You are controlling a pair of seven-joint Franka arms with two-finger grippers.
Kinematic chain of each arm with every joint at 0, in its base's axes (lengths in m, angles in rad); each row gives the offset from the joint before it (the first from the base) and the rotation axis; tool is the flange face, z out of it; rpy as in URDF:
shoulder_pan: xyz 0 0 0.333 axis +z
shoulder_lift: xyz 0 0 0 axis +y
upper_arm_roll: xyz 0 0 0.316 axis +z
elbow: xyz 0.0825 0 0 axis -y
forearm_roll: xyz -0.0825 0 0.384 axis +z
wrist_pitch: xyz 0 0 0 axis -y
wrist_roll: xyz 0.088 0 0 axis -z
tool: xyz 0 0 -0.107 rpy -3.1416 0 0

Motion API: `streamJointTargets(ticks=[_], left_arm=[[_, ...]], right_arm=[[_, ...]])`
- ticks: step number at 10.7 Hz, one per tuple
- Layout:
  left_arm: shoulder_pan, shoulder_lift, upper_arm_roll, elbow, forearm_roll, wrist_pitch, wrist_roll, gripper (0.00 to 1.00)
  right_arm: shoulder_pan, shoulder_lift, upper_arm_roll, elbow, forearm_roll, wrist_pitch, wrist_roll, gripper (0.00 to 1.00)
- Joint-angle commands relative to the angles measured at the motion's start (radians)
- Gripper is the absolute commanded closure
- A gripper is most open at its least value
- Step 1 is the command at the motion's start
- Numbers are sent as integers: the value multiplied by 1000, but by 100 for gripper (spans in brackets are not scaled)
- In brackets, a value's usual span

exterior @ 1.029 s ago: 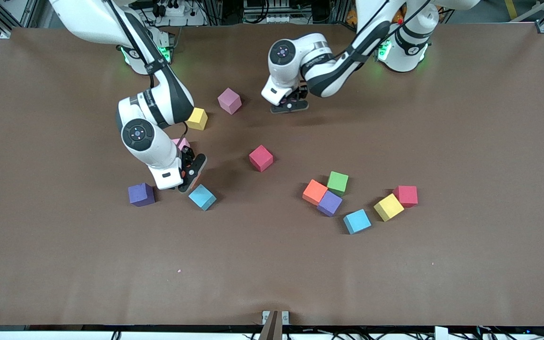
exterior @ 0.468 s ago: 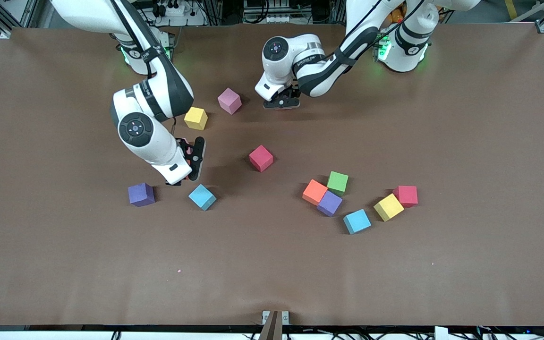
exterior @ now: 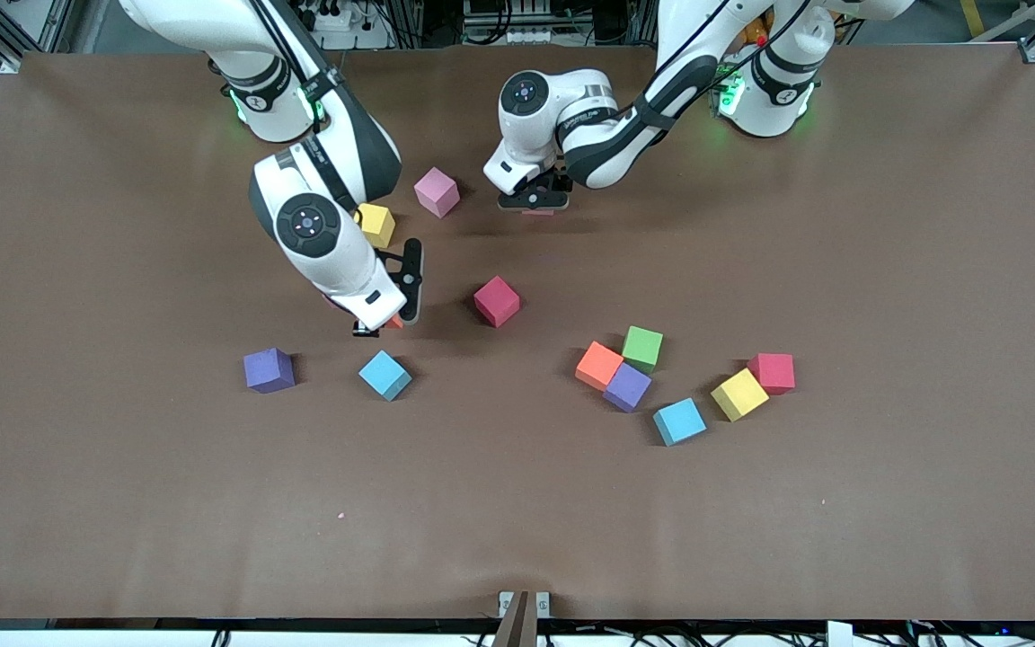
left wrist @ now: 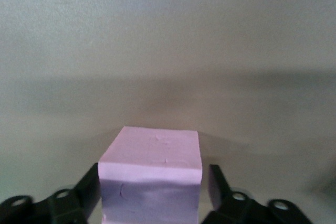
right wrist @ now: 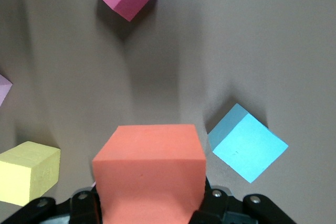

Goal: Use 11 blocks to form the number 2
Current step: 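Place the pink block with the left gripper while the right gripper lifts orange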

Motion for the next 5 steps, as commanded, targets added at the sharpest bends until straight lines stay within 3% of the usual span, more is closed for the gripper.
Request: streamJointTargets(ticks=[1, 5], left_arm=[[45, -56, -4, 3, 27, -30, -10, 0], [216, -143, -32, 24, 8, -121, -11, 0]], right_arm=[[-1, -17, -2, -26, -9, 3, 1, 60], [77, -69, -2, -95, -9, 14, 69, 60]])
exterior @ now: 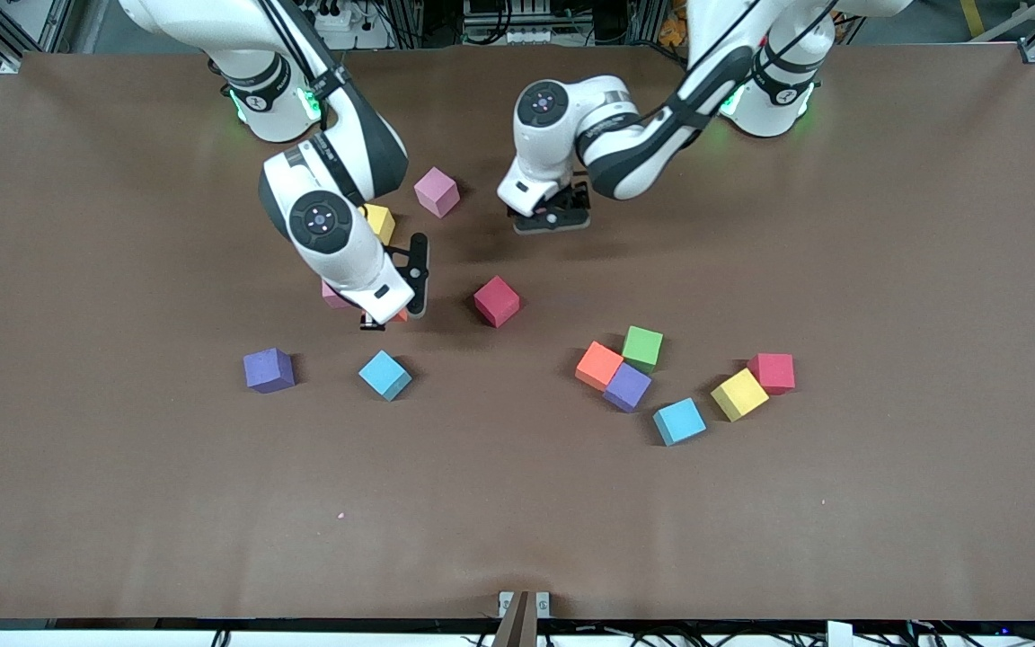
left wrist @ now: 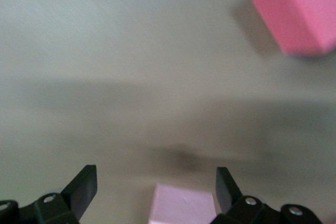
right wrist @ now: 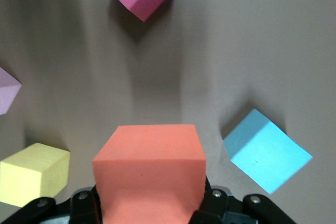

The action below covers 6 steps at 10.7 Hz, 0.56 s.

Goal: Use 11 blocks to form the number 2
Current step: 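Place the pink block with the left gripper while the right gripper lifts orange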

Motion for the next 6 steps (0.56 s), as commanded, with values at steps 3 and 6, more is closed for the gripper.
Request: streamJointTargets(ticks=[3, 6], left_arm=[[207, -32, -38, 74, 0, -118, 75, 0], [337, -21, -33, 101, 2, -123, 279, 0]], right_arm=[[148, -69, -2, -71, -9, -3, 180, 59], [243, -67, -2, -77, -9, -3, 304, 59]])
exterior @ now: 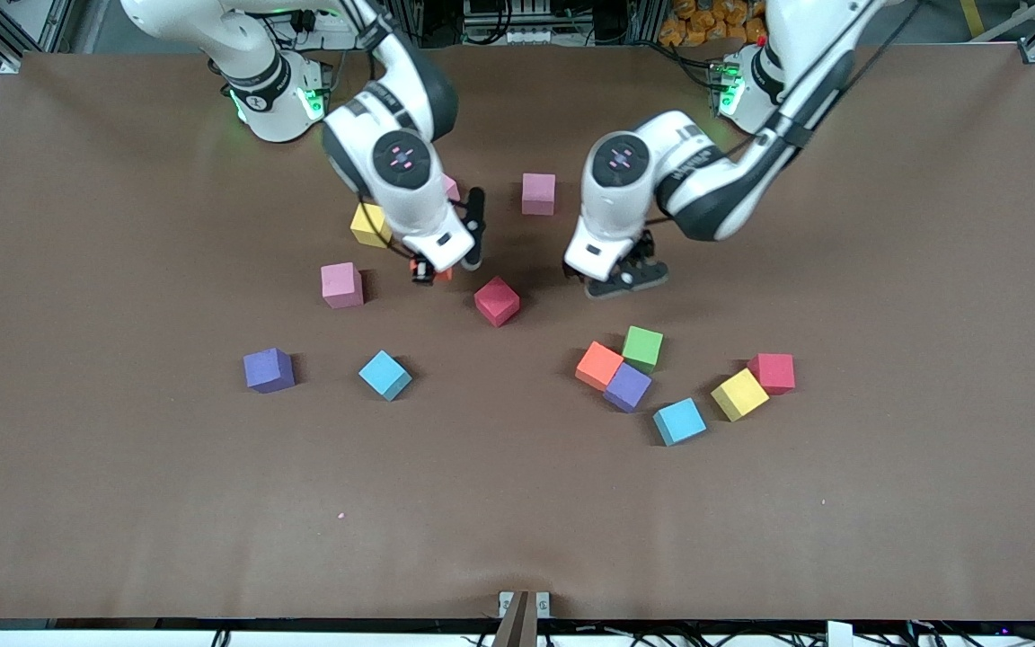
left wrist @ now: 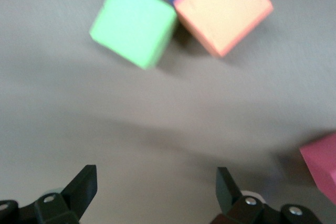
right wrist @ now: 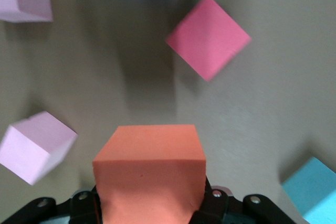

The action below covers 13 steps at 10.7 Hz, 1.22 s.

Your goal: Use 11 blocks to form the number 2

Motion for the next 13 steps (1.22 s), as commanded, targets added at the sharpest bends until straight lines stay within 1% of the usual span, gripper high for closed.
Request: streamJointTargets(ticks=[1, 2, 4, 5, 7, 9, 11, 13], left_arm=[[96, 26, -14, 50, 0, -22, 135, 0], [116, 48, -14, 80, 0, -22, 146, 0], [118, 107, 5, 160, -3, -22, 115, 0], [112, 132, 25, 194, -4, -22, 57, 0], [95, 187, 28, 269, -1, -22, -132, 0], [35, 227, 30, 340, -1, -49, -284, 0], [-67, 261, 115, 422, -3, -92, -394, 0], [-176, 273, 224, 446, -21, -97, -434, 0]], right_arm=[[55, -32, -6, -41, -9, 6, 60, 59], [81, -35, -5, -65, -7, 26, 71, 59], [148, -44, -5, -120, -7, 95, 172, 59], [179, -40, -5, -130, -7, 114, 210, 59], [242, -34, -5, -145, -7, 129, 284, 59], [288, -29, -5, -202, -7, 216, 361, 59], [312, -11, -5, -225, -7, 269, 369, 59], [337, 9, -3, -223, -7, 293, 388, 59]])
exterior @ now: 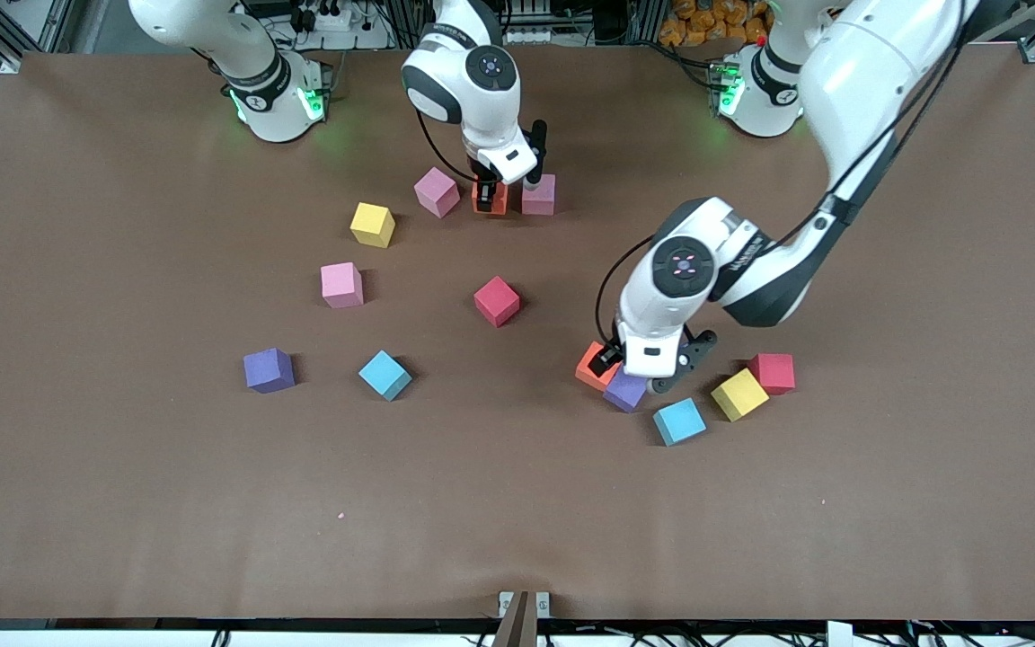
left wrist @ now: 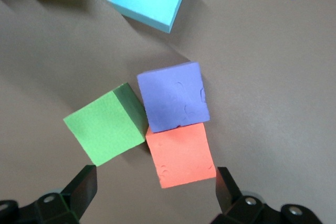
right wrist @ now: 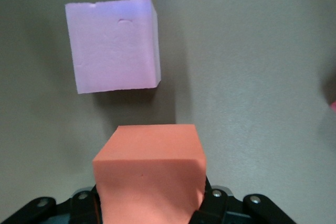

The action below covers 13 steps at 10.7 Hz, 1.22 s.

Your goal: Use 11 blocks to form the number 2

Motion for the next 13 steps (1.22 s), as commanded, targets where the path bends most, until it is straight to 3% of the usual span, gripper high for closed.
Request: streamJointTargets(ticks=[1, 3, 13], left_arm=[[-95, 36, 93, 69, -49, -28, -34, 0], [-118, 66, 100, 114, -73, -28, -146, 0], [-197, 126, 181, 148, -74, -22, -209, 0]], right_arm=[[41, 12, -7, -12, -8, 45, 28, 59], [53, 28, -7, -11, -8, 64, 28, 59], [73, 80, -7, 8, -4, 107, 30, 58]])
